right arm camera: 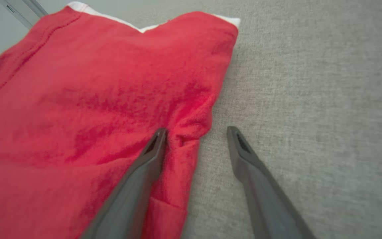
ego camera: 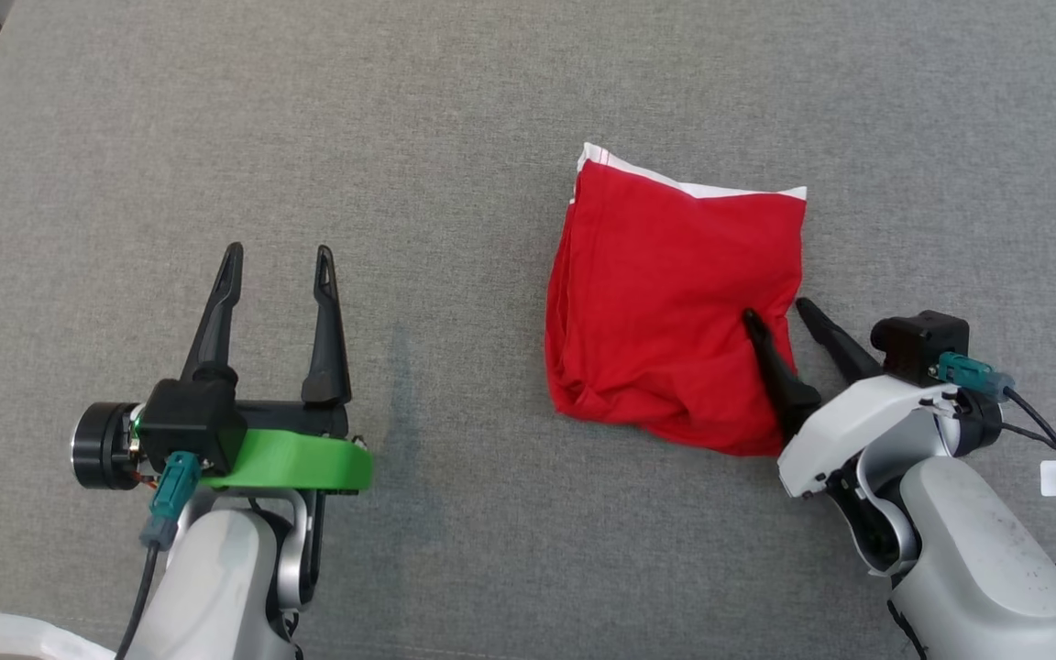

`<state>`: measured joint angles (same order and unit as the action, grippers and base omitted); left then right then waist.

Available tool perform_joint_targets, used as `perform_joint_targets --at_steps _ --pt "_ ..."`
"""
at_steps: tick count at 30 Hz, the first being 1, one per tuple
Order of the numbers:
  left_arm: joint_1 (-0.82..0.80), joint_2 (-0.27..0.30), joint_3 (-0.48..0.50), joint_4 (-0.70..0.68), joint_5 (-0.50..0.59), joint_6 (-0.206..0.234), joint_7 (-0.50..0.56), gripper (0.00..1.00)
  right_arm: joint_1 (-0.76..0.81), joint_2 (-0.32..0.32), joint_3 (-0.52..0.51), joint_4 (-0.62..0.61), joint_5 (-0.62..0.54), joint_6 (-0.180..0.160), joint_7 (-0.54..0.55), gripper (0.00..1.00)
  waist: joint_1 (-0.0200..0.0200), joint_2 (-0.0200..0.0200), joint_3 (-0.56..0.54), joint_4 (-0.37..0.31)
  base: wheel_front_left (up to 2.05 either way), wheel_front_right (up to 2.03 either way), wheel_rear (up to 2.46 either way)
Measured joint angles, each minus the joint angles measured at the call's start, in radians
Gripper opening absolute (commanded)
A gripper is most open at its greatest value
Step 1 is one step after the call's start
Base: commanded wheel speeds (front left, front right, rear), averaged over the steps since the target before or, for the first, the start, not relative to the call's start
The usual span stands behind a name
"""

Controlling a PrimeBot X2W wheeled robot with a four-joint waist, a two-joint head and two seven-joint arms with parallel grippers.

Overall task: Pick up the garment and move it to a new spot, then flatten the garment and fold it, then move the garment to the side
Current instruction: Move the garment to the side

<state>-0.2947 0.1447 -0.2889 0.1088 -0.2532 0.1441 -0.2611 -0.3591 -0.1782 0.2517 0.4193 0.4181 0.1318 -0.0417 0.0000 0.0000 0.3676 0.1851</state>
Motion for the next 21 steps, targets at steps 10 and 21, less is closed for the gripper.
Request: perform_joint_targets --at_steps 10,21 --pt "0.029 0.036 0.054 -0.036 0.025 0.005 -0.001 1.00 0.005 -0.061 0.036 -0.037 0.020 0.000 -0.062 0.00 0.0000 0.0000 -0.006 -0.101 0.00 0.00 0.00" --pt "-0.033 0.053 0.008 -0.111 0.064 -0.021 0.018 1.00 -0.064 -0.321 -0.005 -0.110 0.028 0.000 -0.029 0.00 0.0000 0.0000 0.041 -0.278 0.00 0.00 0.00"
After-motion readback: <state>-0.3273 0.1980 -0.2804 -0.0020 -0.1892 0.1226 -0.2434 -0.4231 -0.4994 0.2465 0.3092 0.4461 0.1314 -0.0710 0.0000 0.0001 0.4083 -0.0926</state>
